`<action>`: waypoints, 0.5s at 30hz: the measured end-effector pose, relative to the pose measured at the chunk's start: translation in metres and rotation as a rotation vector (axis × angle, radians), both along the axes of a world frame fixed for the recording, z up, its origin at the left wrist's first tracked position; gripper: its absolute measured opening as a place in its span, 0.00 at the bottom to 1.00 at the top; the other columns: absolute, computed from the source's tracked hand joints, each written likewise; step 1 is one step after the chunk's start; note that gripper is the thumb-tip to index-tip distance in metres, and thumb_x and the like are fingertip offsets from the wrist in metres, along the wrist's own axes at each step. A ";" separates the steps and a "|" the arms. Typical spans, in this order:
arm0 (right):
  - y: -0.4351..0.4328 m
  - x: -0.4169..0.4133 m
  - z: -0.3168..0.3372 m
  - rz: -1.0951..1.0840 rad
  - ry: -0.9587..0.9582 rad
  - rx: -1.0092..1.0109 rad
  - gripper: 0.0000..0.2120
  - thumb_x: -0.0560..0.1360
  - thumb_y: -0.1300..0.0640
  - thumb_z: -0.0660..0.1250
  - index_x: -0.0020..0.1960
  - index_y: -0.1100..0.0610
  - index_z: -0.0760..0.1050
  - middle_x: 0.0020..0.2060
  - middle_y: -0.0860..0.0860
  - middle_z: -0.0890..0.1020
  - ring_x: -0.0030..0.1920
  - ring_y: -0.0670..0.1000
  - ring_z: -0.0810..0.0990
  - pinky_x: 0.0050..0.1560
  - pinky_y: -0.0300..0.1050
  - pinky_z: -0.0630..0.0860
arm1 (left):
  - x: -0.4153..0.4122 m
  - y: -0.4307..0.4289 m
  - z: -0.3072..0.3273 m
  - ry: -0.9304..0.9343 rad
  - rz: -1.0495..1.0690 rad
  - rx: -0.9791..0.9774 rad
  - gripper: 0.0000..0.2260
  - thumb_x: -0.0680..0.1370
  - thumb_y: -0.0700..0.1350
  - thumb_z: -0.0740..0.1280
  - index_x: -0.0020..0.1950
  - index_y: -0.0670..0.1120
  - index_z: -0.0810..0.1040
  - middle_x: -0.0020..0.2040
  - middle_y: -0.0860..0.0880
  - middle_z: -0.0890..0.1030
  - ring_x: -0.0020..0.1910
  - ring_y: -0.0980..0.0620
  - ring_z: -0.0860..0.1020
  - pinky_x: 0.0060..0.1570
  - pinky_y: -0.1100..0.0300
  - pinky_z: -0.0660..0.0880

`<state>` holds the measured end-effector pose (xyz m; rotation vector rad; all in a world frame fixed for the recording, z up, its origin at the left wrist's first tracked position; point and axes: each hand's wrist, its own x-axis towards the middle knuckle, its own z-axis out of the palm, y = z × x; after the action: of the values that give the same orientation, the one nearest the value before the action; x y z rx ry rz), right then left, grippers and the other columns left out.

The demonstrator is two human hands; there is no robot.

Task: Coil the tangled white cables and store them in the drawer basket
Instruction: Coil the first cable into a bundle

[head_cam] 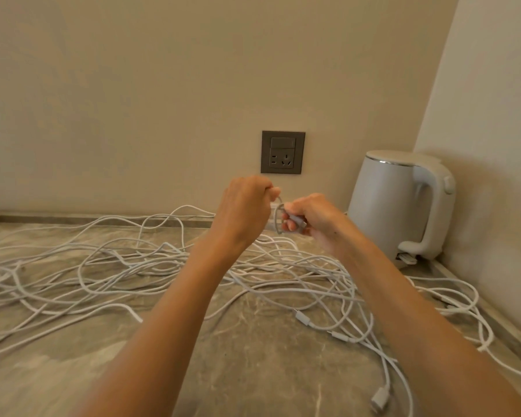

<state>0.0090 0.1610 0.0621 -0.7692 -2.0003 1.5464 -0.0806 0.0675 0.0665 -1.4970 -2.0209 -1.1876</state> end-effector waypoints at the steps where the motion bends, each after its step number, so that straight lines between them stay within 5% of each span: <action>1: 0.001 -0.001 0.000 -0.035 0.070 -0.041 0.15 0.78 0.65 0.58 0.34 0.60 0.73 0.28 0.54 0.73 0.31 0.48 0.72 0.39 0.41 0.66 | 0.002 0.001 0.001 -0.018 -0.019 0.021 0.12 0.78 0.41 0.62 0.41 0.36 0.80 0.38 0.39 0.80 0.38 0.42 0.75 0.38 0.54 0.65; 7: 0.006 0.002 0.002 -0.064 0.440 -0.474 0.13 0.80 0.64 0.57 0.39 0.61 0.74 0.32 0.52 0.75 0.33 0.46 0.72 0.44 0.41 0.69 | 0.013 0.005 -0.004 -0.197 -0.147 -0.028 0.13 0.79 0.41 0.61 0.38 0.37 0.78 0.26 0.53 0.70 0.27 0.52 0.68 0.36 0.55 0.68; 11: 0.009 0.008 0.008 -0.030 0.552 -0.660 0.10 0.80 0.64 0.57 0.42 0.63 0.73 0.32 0.52 0.73 0.33 0.46 0.71 0.44 0.44 0.70 | 0.011 0.007 -0.007 -0.284 -0.210 -0.157 0.15 0.80 0.42 0.59 0.32 0.47 0.72 0.25 0.50 0.72 0.25 0.53 0.71 0.38 0.54 0.73; 15: 0.014 0.016 0.014 0.056 0.652 -0.794 0.12 0.80 0.63 0.55 0.41 0.63 0.73 0.25 0.52 0.72 0.28 0.47 0.70 0.43 0.47 0.72 | 0.005 0.008 -0.012 -0.247 -0.218 -0.272 0.17 0.80 0.43 0.58 0.31 0.49 0.71 0.25 0.52 0.74 0.25 0.60 0.69 0.37 0.59 0.68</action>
<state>0.0249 0.1754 0.0756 -0.3746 -0.9292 2.2767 -0.0760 0.0753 0.0548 -1.8176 -2.3048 -1.2760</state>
